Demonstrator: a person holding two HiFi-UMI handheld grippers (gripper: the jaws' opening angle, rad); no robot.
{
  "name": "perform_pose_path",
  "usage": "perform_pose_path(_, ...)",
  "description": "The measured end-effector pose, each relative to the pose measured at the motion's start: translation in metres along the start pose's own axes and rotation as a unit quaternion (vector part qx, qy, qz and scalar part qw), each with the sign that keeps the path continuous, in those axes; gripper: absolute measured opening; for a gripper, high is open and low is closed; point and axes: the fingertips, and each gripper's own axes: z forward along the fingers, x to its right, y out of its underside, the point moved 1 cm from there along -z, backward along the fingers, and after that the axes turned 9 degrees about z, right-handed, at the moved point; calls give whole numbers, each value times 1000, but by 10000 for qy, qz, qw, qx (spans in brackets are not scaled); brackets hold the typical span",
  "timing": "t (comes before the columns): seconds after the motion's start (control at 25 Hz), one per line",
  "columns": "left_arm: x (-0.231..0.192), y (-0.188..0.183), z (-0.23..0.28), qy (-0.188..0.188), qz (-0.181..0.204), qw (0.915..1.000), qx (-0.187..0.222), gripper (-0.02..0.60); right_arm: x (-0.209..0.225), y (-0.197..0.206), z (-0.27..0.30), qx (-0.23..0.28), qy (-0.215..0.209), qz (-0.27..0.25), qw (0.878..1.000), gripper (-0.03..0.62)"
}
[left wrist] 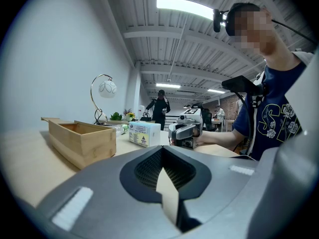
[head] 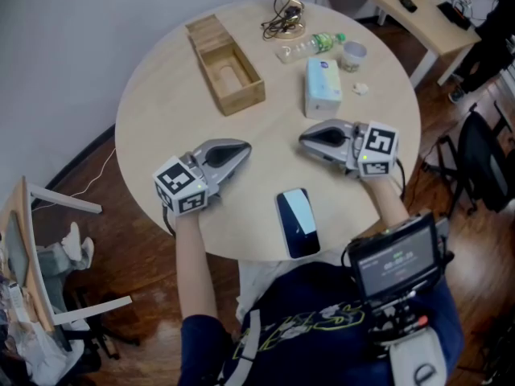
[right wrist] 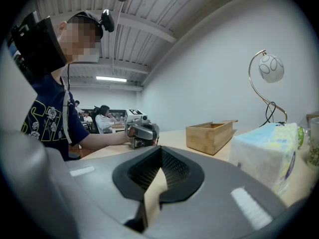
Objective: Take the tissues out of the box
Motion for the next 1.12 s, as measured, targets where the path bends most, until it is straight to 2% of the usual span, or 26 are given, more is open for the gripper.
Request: perform_pose_path(1.12, 0, -1, 0, -4, -12, 10000, 18, 5, -1, 3, -1, -28, -70, 13, 10000, 2)
